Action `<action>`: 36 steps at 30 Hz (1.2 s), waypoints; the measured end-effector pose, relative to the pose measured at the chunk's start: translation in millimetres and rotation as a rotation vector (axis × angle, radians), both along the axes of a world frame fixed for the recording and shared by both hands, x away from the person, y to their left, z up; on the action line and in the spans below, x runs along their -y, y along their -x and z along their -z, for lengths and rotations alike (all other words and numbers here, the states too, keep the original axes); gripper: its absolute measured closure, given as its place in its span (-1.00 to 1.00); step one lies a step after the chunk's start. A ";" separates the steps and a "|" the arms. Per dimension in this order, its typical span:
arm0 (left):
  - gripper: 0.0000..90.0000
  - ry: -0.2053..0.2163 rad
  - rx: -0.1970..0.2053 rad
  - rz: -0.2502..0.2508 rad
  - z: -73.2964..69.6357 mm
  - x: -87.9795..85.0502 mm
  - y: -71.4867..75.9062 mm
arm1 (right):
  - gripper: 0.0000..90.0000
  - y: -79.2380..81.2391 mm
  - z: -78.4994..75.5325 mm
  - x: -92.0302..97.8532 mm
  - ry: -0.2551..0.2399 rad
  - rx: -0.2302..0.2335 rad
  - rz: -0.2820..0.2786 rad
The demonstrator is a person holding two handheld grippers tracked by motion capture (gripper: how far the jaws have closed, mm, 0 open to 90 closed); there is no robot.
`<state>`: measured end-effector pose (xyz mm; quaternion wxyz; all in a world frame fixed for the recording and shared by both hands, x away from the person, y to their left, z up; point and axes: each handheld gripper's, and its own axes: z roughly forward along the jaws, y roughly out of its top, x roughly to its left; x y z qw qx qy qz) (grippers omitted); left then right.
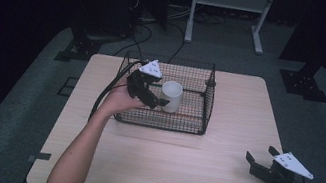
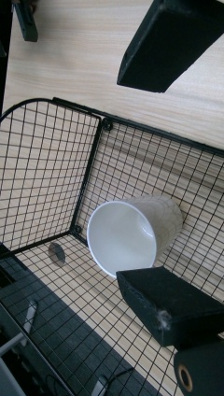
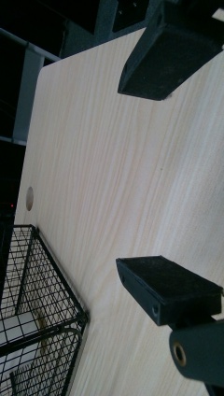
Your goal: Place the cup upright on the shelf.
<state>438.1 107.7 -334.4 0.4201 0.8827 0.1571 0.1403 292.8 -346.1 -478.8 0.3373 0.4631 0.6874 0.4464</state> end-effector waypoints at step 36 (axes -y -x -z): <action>-0.86 0.048 0.023 -0.015 17.9 -10.2 48.8 | -0.71 0.0 -0.1 -0.4 -0.001 -0.003 0.002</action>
